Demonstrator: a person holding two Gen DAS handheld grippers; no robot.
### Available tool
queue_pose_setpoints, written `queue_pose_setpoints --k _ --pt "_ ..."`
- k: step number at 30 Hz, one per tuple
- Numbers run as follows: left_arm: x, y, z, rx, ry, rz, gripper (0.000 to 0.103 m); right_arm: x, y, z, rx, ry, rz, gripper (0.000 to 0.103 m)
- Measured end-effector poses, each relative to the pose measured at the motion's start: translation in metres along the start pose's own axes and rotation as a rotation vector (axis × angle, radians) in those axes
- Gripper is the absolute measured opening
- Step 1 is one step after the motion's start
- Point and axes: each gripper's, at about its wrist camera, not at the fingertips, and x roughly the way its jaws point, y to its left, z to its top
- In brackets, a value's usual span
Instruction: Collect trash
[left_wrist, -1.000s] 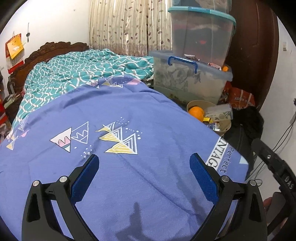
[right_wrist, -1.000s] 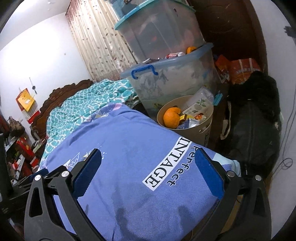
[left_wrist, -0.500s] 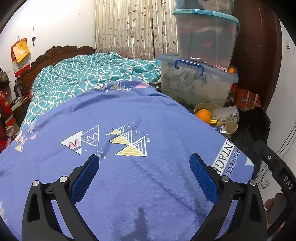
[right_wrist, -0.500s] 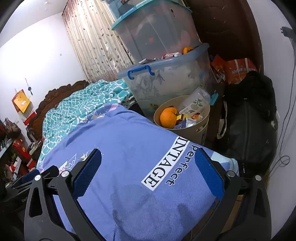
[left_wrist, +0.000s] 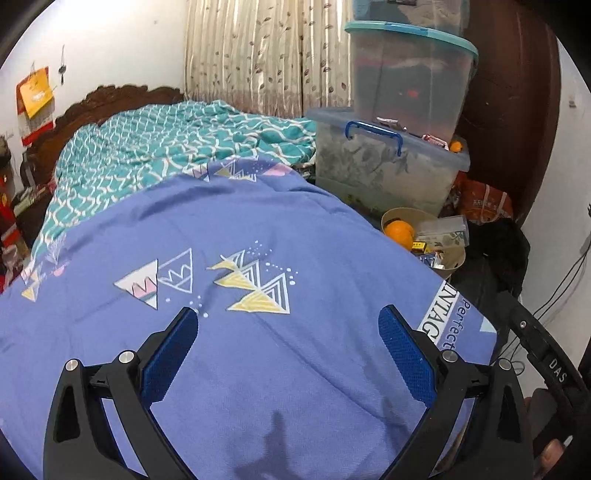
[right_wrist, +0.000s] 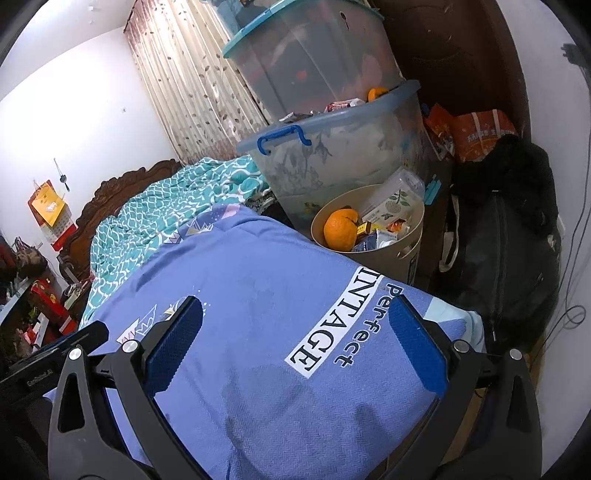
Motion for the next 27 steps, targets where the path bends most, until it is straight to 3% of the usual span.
queue_pose_setpoints --k 4,9,20,27 --pt "-0.012 -0.008 0.000 0.039 -0.066 -0.031 0.094 0.000 0.002 -0.002 -0.006 -0.002 0.002 0.100" --pt "-0.009 -0.008 -0.001 0.043 -0.040 -0.044 0.094 0.000 0.004 -0.005 -0.007 -0.001 0.006 0.100" --pt "-0.023 0.002 0.002 0.047 -0.114 0.101 0.095 0.001 0.010 -0.009 -0.030 0.009 0.005 0.100" --pt "-0.029 0.006 0.002 0.036 -0.134 0.091 0.095 0.000 0.012 -0.010 -0.042 0.005 0.006 0.100"
